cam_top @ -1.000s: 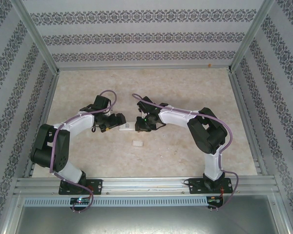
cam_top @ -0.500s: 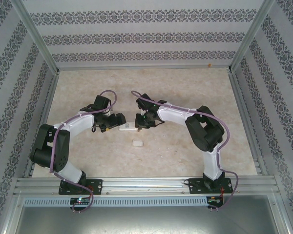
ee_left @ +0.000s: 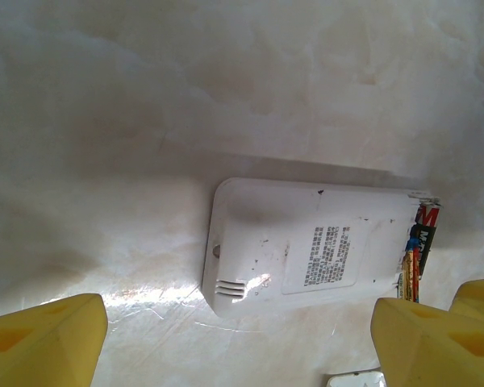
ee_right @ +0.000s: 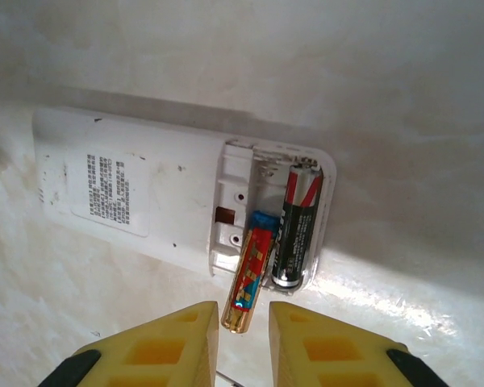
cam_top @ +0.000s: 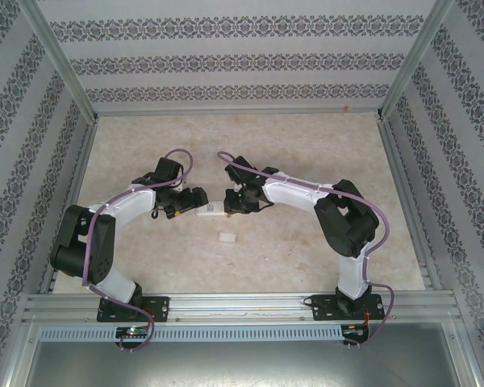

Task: Load the batteries into the remote control

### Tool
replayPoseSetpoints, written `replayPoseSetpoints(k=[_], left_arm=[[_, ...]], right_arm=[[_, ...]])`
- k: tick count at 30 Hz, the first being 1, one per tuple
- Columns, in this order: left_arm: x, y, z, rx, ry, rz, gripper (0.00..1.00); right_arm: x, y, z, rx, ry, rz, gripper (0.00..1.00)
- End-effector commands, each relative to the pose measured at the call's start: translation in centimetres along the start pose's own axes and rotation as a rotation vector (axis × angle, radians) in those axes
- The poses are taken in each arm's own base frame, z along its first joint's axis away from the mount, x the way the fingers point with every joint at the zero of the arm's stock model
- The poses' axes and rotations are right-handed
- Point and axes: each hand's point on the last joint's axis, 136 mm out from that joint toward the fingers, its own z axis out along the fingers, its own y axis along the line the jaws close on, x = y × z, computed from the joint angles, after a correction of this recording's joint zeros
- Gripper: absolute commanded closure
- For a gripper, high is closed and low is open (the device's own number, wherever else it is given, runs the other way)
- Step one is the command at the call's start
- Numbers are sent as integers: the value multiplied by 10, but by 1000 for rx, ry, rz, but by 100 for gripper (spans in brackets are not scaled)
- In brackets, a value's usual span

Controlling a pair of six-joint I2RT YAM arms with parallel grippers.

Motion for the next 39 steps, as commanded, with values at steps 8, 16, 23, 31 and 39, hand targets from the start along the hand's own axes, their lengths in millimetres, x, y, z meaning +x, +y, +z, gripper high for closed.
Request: replayPoseSetpoints(k=[8,16,23,31,39], left_arm=[[-2,-5,0,11,-11,7,14],[-2,-4,0,5,-9,11,14],[-3,-4,-1,3,-13,15,14],[-4,-5,0,7,-13,16,14],[-3,-5,0,3,-11,15,14]], right_arm=[[5,-2,12,31,25,-5,77],[5,-2,16,33,30,-5,77],[3,1,17,28,30,-4,77],[6,-5,23,46,48,-4,78],[-1,-6,25,60,32,-3,82]])
